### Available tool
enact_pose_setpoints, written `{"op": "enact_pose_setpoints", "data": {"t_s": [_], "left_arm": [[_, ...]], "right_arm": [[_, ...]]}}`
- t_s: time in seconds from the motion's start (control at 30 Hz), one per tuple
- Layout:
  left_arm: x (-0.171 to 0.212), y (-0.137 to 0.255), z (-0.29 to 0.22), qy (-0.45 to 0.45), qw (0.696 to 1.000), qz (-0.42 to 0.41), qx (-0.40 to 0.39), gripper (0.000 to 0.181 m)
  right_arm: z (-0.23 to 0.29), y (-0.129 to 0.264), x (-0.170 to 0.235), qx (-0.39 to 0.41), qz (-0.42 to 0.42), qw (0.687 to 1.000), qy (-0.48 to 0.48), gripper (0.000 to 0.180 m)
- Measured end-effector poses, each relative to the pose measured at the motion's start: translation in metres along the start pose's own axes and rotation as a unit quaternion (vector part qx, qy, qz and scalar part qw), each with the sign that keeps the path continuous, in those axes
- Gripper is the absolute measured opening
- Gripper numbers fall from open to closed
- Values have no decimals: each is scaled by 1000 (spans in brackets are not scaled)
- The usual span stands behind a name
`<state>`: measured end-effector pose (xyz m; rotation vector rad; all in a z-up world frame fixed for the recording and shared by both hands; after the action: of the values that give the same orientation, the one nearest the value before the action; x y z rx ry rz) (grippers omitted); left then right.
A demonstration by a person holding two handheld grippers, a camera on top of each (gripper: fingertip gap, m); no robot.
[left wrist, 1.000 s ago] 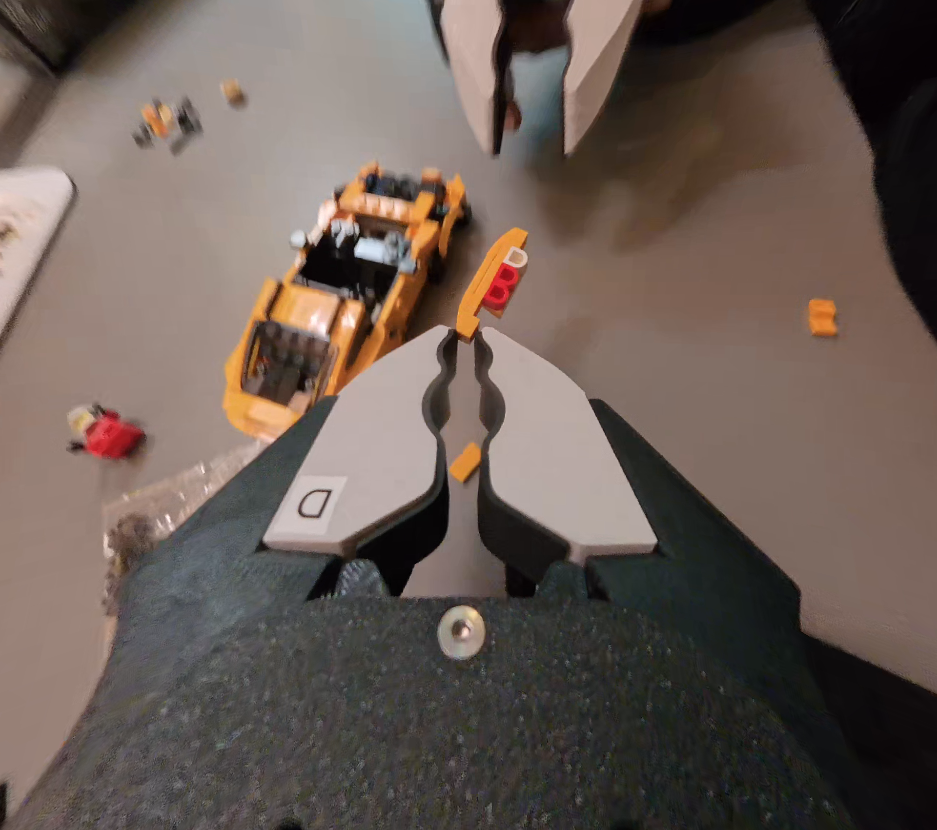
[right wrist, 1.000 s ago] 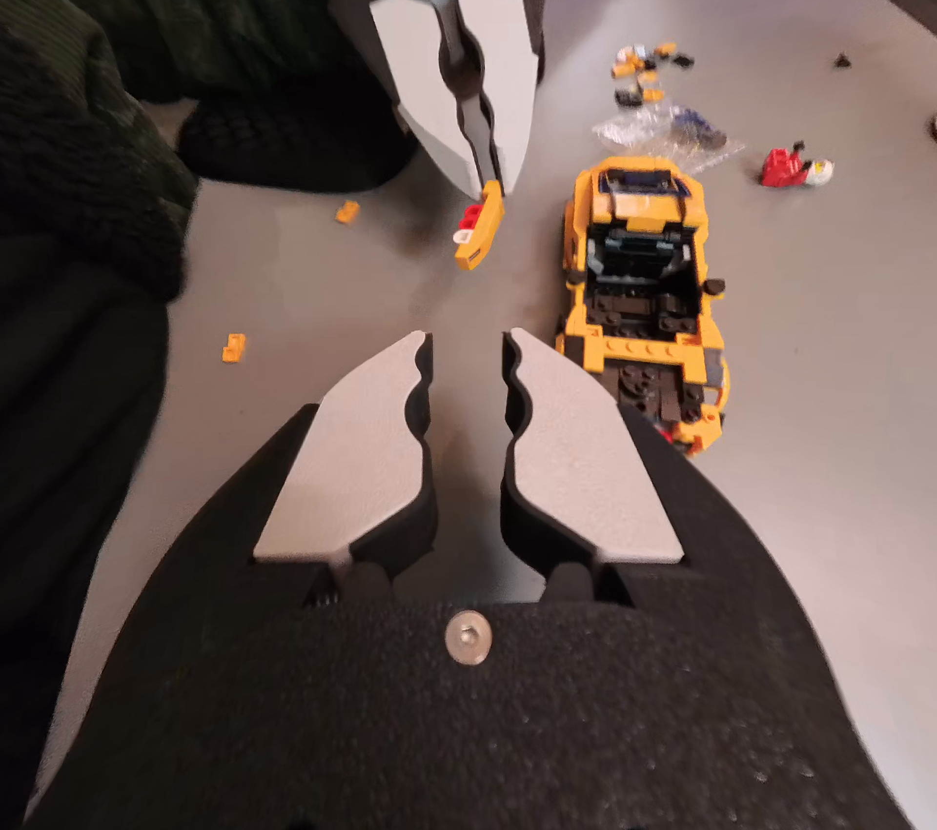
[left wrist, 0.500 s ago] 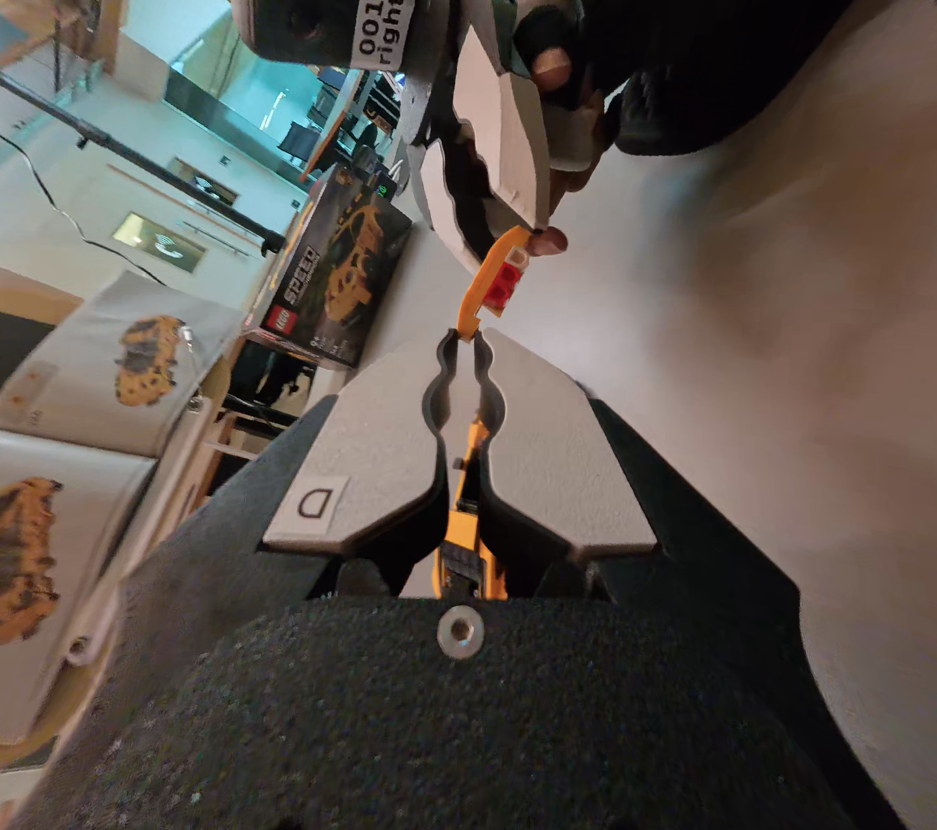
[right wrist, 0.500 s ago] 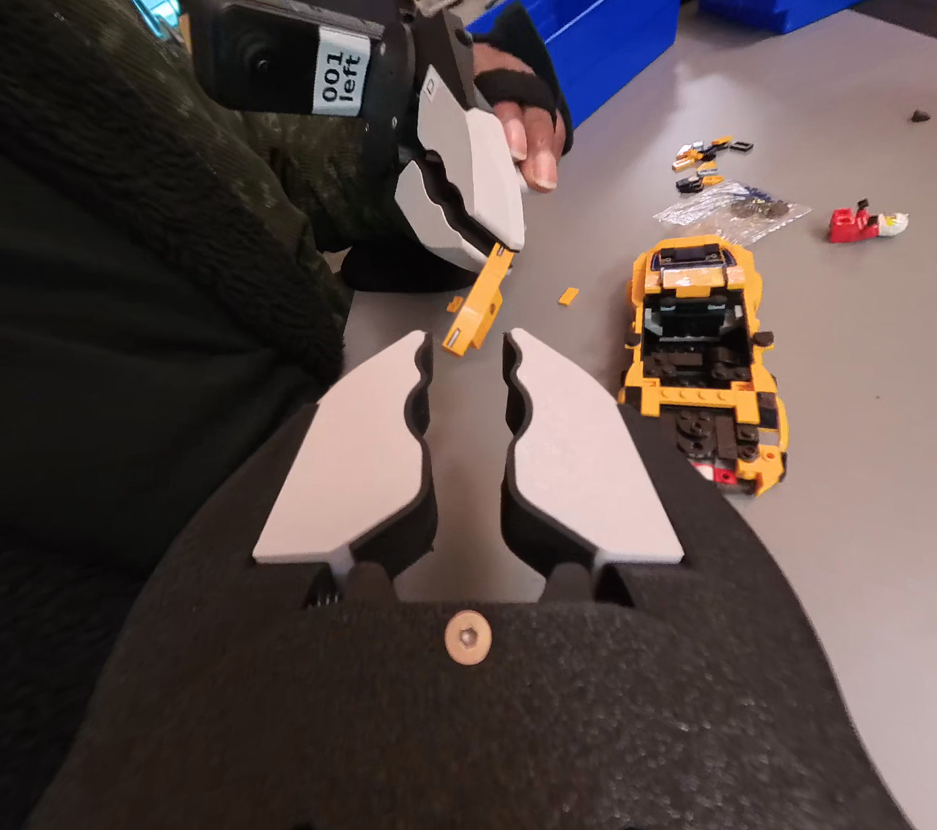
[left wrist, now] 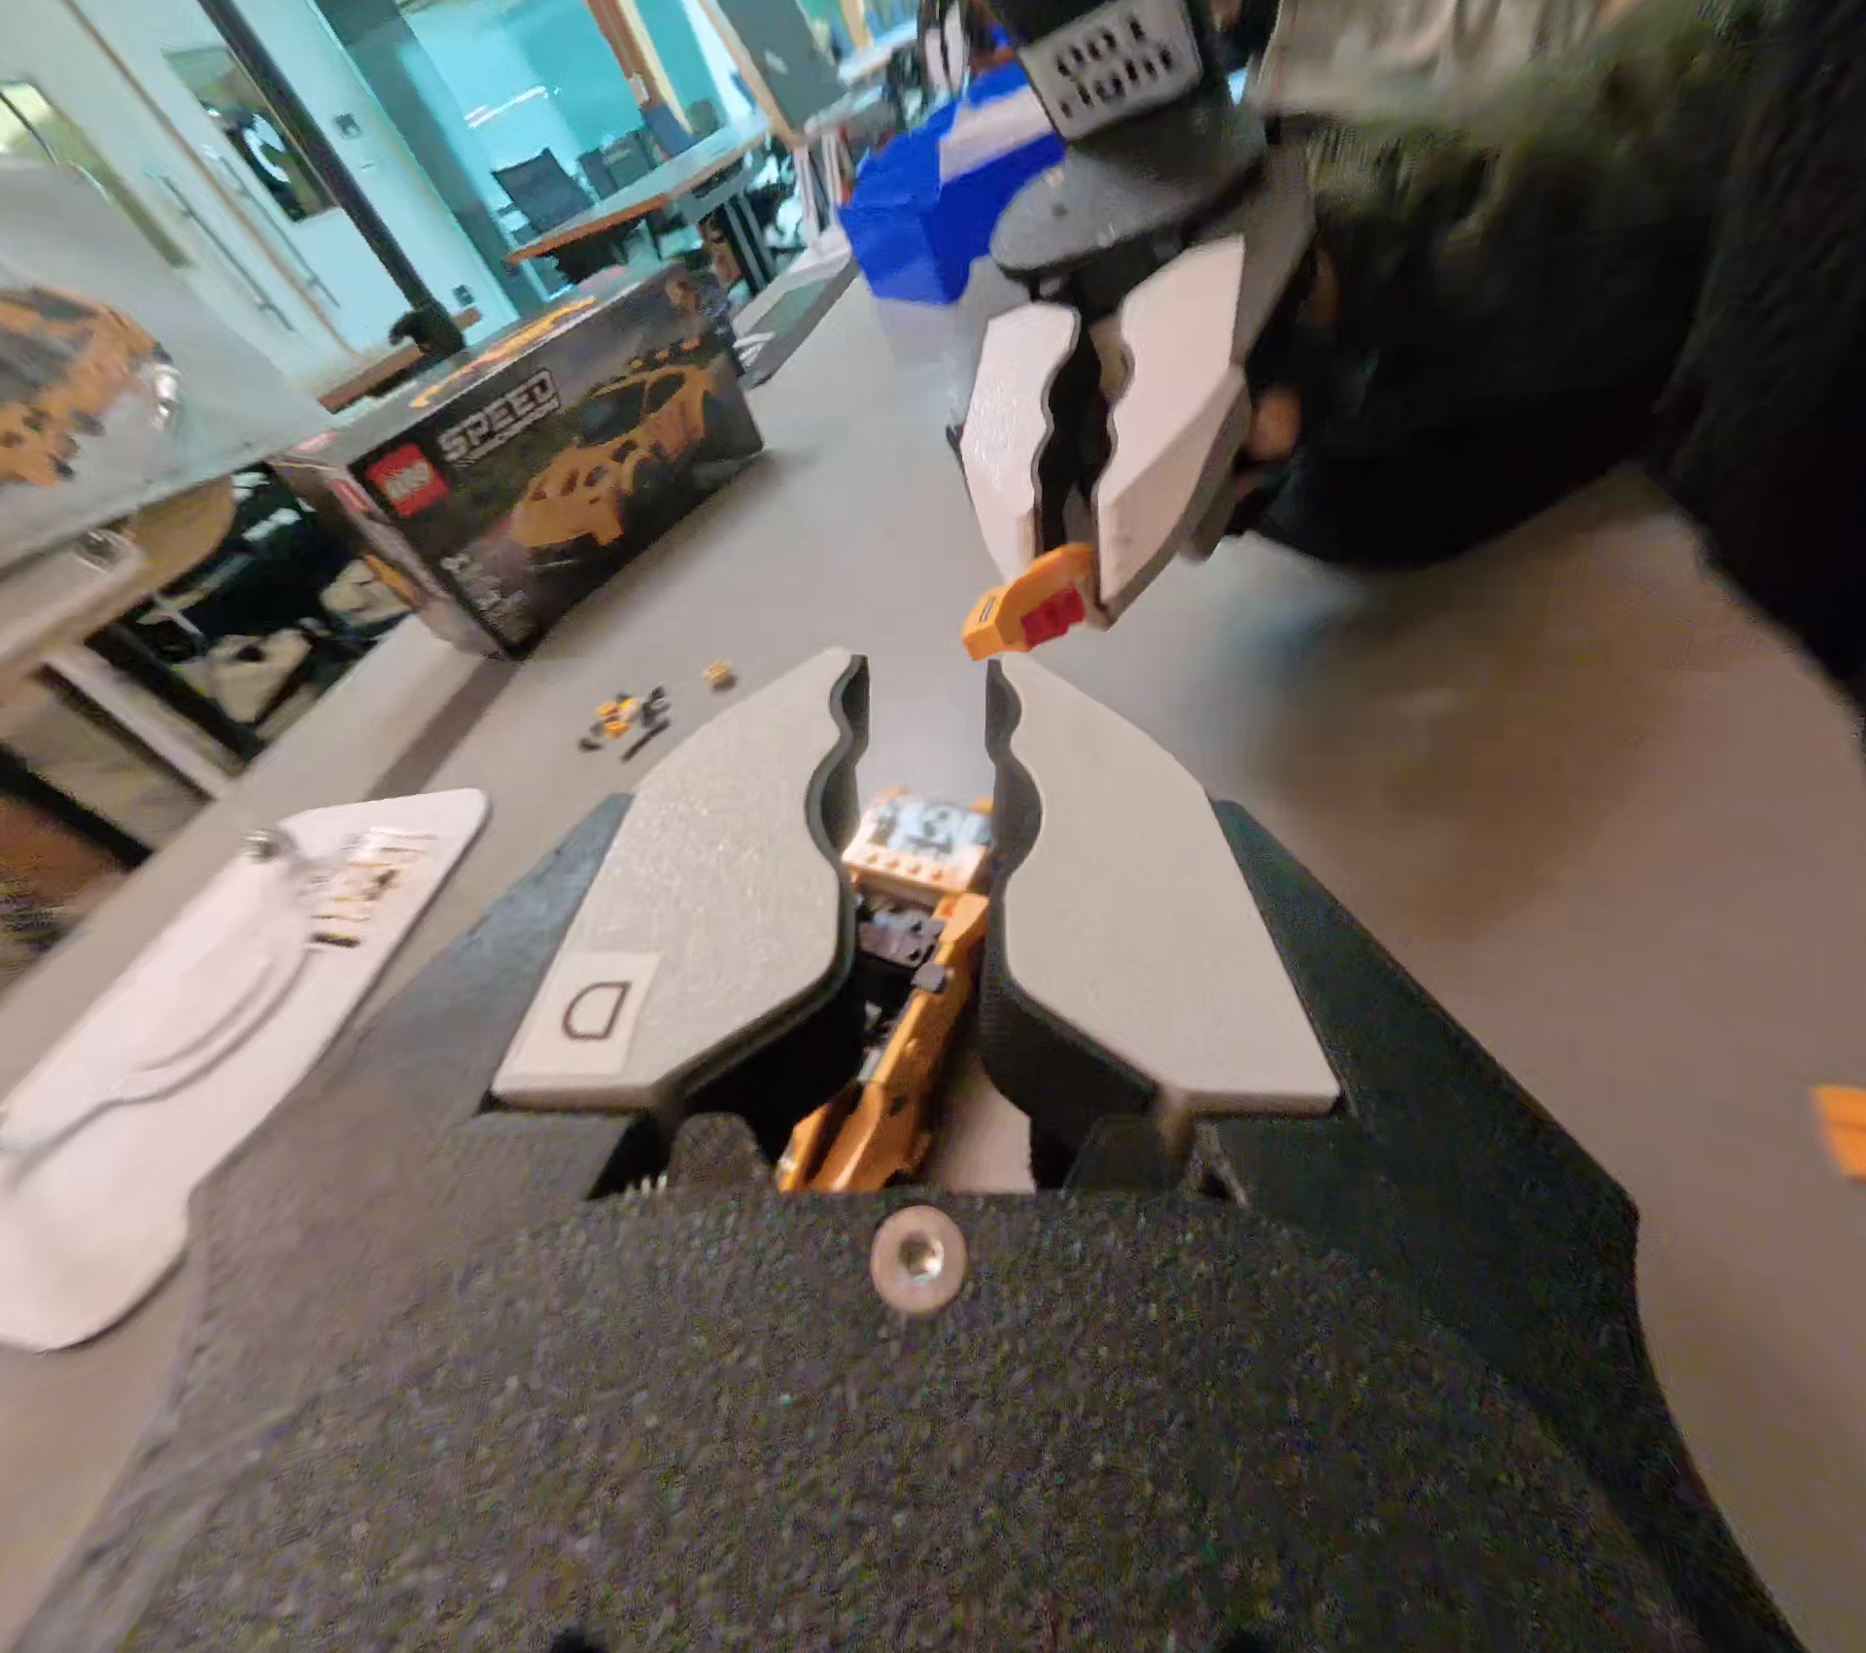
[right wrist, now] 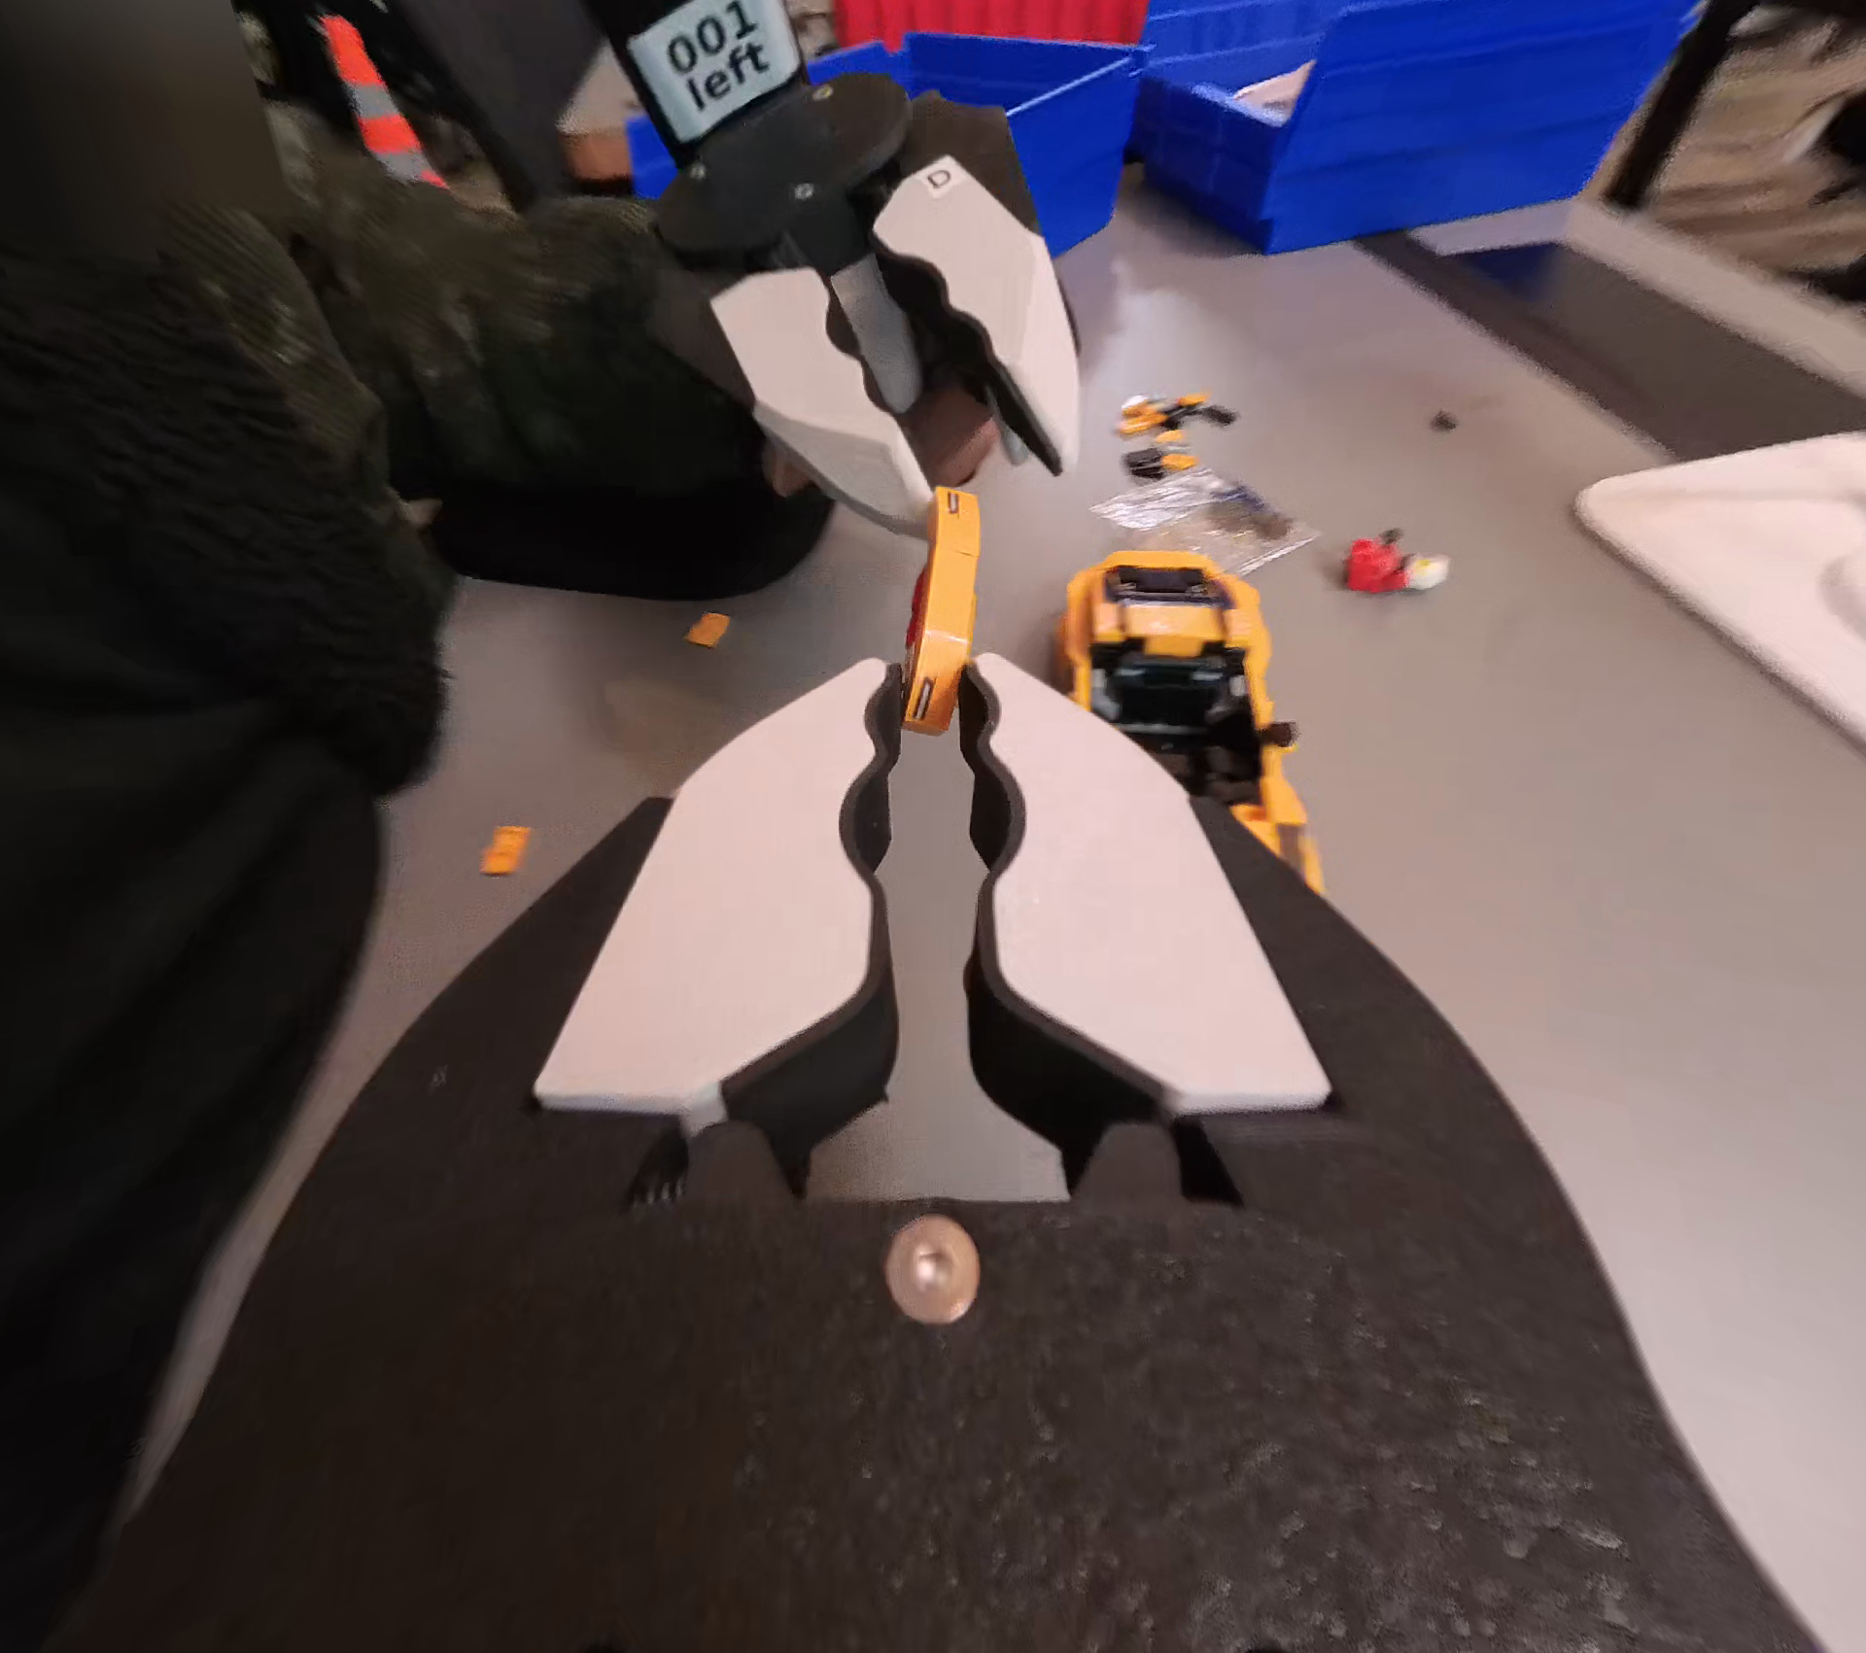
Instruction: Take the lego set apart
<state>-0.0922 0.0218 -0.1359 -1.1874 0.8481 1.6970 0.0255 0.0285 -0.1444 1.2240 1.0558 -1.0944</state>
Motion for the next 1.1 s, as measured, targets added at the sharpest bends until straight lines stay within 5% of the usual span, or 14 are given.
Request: {"op": "enact_pose_setpoints", "data": {"t_s": [0.2, 0.47, 0.83, 1.1], "left_arm": [[5, 2, -2, 143, 987, -41, 64, 31], [3, -6, -11, 156, 983, -58, 75, 25], [5, -6, -7, 257, 961, -45, 93, 10], [11, -6, -7, 273, 957, -17, 92, 16]], "right_arm": [[2, -1, -1, 103, -21, 968, 228, 10], [10, -1, -2, 161, -19, 889, 428, 10], [8, -6, 12, 171, 25, 837, 520, 10], [5, -5, 13, 179, 35, 820, 543, 10]]}}
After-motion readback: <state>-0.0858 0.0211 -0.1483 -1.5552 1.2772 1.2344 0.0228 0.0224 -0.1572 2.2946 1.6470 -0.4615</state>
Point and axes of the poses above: each gripper's, where its closed fingertips meet, y back along the fingers, x out of its underside, z = x × y across the jaws, the point moved 5 cm from there along y, back along the fingers, and after that the axes turned 6 degrees about -z, right-handed, at the moved point
